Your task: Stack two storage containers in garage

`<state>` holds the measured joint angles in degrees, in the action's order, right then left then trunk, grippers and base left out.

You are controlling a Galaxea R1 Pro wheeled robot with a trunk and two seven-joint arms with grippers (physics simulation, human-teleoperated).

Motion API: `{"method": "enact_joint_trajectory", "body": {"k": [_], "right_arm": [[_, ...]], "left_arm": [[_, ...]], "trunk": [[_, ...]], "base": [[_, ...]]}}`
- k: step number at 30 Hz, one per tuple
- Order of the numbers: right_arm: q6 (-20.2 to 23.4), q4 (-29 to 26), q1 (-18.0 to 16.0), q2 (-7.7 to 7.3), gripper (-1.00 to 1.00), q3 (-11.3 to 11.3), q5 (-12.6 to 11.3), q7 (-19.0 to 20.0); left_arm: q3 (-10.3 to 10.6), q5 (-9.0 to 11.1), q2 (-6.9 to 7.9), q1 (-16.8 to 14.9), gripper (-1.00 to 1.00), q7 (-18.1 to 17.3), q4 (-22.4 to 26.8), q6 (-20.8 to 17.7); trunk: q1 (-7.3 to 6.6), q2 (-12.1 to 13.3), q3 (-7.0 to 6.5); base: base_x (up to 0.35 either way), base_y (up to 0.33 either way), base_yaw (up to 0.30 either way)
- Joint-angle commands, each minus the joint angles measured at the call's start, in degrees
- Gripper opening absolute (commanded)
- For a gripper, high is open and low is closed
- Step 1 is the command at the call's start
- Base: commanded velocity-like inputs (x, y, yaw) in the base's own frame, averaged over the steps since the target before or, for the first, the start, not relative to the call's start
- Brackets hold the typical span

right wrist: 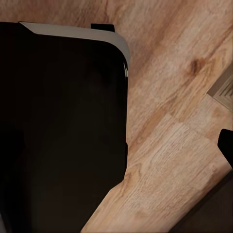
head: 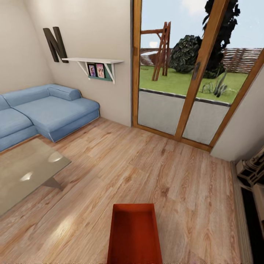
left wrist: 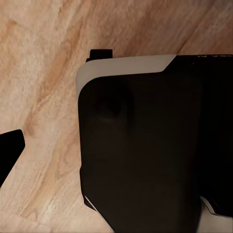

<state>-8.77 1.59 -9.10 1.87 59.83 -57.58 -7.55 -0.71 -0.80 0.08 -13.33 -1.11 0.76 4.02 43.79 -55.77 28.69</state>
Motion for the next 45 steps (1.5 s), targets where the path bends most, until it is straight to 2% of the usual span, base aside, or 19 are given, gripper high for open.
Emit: {"method": "enact_joint_trajectory", "body": {"k": [1, 45], "right_arm": [[-0.2, 0.2, 0.0, 0.06, 1.00, 0.5, -0.4, 0.0], [-0.1, 0.2, 0.0, 0.06, 1.00, 0.5, -0.5, 0.0]], "left_arm": [[-0.1, -0.1, 0.01, 0.0, 1.00, -0.1, -0.1, 0.2], [-0.1, -0.1, 0.01, 0.0, 1.00, -0.1, -0.1, 0.2]], "trunk": [[0.00, 0.0, 0.15], [0.00, 0.0, 4.22]], "base": [[0.000, 0.000, 0.000], [0.000, 0.000, 0.000]]}}
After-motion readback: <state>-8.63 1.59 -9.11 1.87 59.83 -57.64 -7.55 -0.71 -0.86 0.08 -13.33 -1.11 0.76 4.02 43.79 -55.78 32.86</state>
